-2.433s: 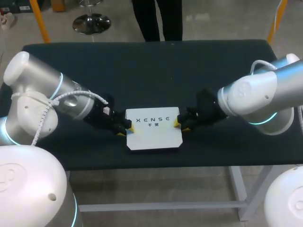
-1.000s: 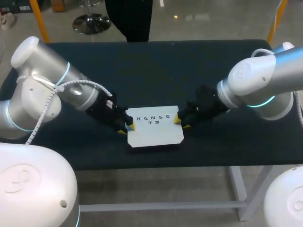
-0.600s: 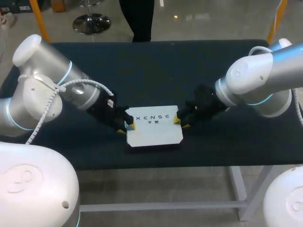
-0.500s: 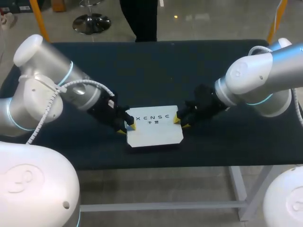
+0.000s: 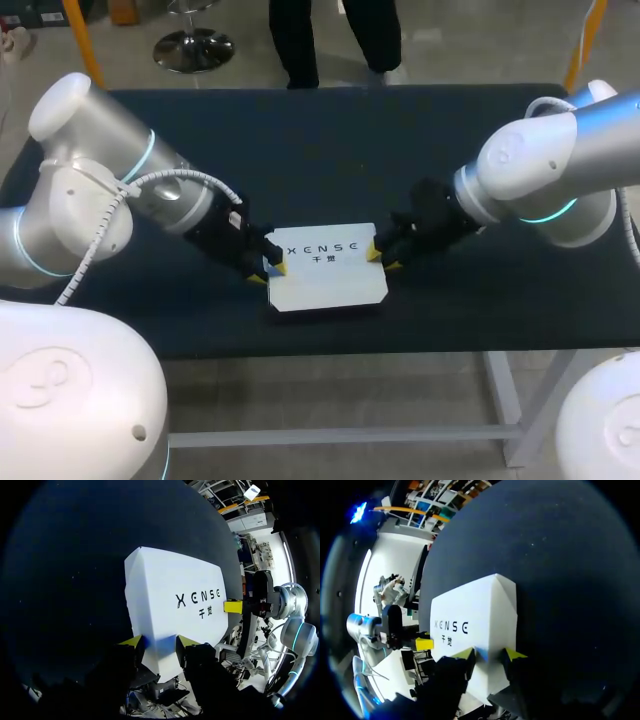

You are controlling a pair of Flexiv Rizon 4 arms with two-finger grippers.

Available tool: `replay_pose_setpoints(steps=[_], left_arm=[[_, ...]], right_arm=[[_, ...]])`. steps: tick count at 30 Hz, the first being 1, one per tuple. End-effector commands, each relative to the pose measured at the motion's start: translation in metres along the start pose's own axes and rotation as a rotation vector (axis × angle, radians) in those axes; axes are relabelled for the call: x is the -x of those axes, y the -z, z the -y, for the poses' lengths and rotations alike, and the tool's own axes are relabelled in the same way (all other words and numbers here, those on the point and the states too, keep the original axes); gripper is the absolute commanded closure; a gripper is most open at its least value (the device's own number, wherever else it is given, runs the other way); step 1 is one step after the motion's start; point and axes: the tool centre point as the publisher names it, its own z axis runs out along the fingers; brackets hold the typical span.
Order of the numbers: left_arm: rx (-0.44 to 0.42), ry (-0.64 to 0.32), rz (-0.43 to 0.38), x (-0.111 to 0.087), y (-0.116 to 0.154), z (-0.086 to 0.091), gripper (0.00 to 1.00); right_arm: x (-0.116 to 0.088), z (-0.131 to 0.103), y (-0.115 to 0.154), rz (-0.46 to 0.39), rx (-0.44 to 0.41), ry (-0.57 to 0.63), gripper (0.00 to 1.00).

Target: Assemble the packaging by folding the flat box into shape, placing the metal phone stand inside, and closing the box properly

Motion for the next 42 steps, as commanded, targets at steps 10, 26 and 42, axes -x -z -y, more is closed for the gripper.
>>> replay_pose_setpoints(steps=[10, 26, 42], left_arm=[[0.002, 0.000, 0.006, -0.0060, -0.0021, 0.0003, 0.55], [0.008, 0.000, 0.007, -0.0030, -0.0023, 0.0019, 0.56], [0.056, 0.020, -0.010, 0.0021, -0.0029, 0.0078, 0.57]], right_arm=[[-0.0038, -0.0003, -0.0038, -0.004, -0.004, 0.001, 0.63], [0.0001, -0.0009, -0.0061, 0.008, -0.011, -0.014, 0.59], [0.0034, 0.0022, -0.0072, -0.007, -0.026, -0.020, 0.58]])
